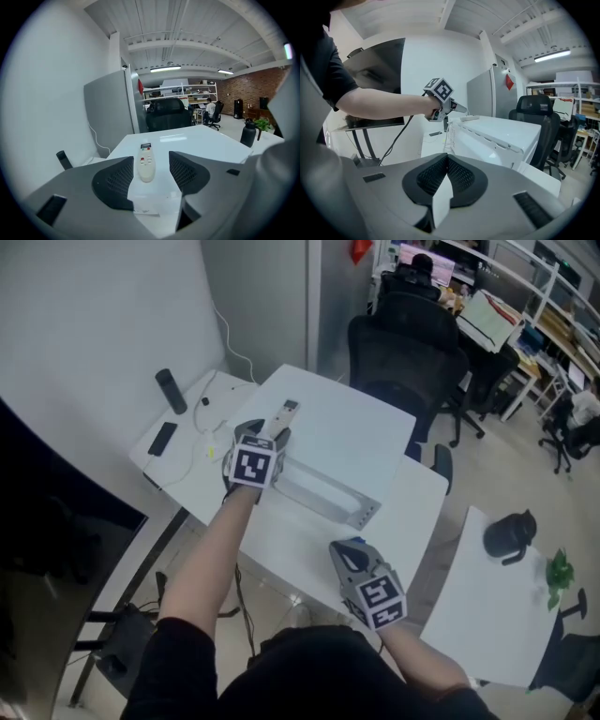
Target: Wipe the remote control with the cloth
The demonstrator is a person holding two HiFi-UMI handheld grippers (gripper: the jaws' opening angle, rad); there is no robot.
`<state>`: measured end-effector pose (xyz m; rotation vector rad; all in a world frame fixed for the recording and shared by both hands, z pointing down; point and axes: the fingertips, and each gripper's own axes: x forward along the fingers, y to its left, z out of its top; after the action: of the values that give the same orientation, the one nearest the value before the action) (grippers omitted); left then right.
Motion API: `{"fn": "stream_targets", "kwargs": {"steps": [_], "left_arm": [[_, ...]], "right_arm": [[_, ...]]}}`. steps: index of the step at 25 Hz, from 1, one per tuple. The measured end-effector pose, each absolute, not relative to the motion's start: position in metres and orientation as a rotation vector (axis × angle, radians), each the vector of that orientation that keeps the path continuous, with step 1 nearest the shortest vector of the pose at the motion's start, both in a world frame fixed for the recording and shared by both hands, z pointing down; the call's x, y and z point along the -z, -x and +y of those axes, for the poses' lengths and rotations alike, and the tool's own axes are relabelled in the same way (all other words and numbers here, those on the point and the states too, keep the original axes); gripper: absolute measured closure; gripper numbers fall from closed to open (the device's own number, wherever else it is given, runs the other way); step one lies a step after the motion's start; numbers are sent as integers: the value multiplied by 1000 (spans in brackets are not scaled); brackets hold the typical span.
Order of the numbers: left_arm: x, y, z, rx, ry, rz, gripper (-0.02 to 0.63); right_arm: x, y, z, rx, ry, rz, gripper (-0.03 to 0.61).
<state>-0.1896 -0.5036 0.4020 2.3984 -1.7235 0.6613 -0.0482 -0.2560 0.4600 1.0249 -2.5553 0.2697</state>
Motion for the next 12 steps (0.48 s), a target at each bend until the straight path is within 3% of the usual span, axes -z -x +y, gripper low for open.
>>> {"fn": "stream_targets", "kwargs": {"steps": [12], "left_arm": [[-451, 179, -560, -876, -2253, -1619, 373]], "right_arm": [[-481, 35, -285, -325, -907, -2544, 577]]}}
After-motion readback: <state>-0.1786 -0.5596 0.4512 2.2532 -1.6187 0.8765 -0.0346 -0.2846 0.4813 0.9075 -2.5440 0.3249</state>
